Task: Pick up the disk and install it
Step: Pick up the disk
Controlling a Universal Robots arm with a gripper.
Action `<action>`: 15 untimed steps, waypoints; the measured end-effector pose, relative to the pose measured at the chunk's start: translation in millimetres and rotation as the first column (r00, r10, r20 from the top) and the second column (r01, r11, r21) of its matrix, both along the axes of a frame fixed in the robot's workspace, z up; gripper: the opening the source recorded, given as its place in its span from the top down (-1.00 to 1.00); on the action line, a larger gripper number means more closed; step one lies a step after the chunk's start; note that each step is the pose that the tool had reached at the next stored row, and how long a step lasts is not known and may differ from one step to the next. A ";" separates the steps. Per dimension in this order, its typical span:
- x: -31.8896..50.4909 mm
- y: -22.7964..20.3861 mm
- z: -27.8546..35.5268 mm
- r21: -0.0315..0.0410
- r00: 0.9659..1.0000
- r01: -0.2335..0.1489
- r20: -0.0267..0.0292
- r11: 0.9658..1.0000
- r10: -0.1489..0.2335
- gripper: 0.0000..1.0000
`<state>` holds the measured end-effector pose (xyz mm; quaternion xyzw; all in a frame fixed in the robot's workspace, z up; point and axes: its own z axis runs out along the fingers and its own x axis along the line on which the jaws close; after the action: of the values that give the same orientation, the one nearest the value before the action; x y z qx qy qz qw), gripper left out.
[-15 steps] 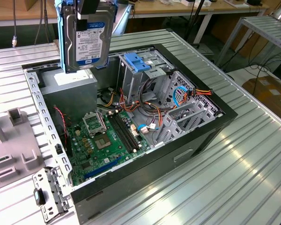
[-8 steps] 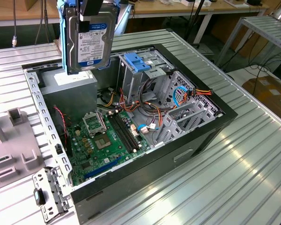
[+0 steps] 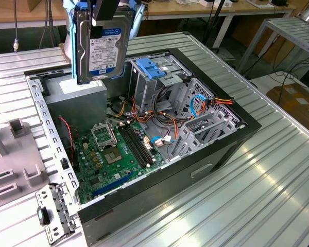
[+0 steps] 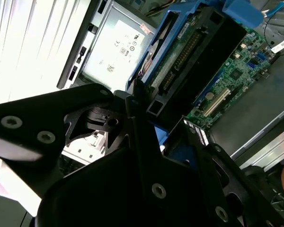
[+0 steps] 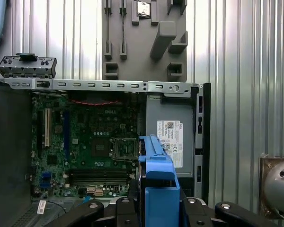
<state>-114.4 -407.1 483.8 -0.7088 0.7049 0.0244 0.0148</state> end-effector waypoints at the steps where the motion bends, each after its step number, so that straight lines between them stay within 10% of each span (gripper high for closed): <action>1: 0.9 -2.5 -0.2 0.000 1.000 0.000 0.000 1.000 0.000 0.26; 4: 4.0 -10.7 -0.6 0.000 1.000 0.000 0.000 1.000 0.000 0.26; 15: 7.7 -19.9 -1.2 0.000 1.000 0.000 0.000 1.000 0.000 0.26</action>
<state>-106.7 -427.0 482.6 -0.7088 0.7049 0.0244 0.0148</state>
